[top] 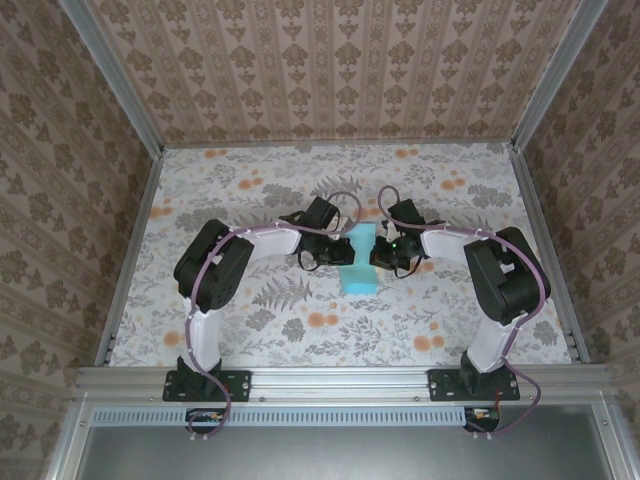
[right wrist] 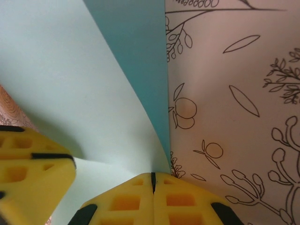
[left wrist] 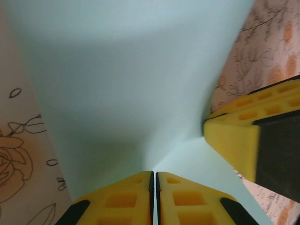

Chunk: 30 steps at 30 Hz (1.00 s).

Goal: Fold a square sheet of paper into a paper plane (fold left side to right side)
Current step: Hold the square sheet of paper at the center of the table.

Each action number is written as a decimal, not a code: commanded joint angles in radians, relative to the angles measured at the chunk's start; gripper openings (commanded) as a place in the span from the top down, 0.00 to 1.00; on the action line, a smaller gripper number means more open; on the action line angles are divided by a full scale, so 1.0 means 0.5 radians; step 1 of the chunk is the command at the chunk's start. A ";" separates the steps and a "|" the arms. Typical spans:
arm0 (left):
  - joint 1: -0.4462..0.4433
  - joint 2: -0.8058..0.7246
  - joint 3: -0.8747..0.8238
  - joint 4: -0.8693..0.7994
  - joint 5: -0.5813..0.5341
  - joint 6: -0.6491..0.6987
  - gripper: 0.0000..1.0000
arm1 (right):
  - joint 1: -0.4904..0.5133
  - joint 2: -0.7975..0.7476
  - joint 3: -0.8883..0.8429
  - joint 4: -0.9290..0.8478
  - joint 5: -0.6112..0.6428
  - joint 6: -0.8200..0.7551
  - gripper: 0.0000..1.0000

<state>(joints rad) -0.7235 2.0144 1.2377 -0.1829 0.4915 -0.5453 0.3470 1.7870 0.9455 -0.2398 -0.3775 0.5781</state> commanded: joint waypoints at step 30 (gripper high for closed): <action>-0.040 0.091 -0.024 -0.162 -0.075 -0.016 0.87 | -0.019 0.175 0.280 0.254 -0.254 0.079 0.96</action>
<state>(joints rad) -0.7300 2.0232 1.2377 -0.1894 0.4744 -0.5457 0.3363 1.8320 1.0534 -0.1326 -0.4660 0.6014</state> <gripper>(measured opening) 0.131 0.052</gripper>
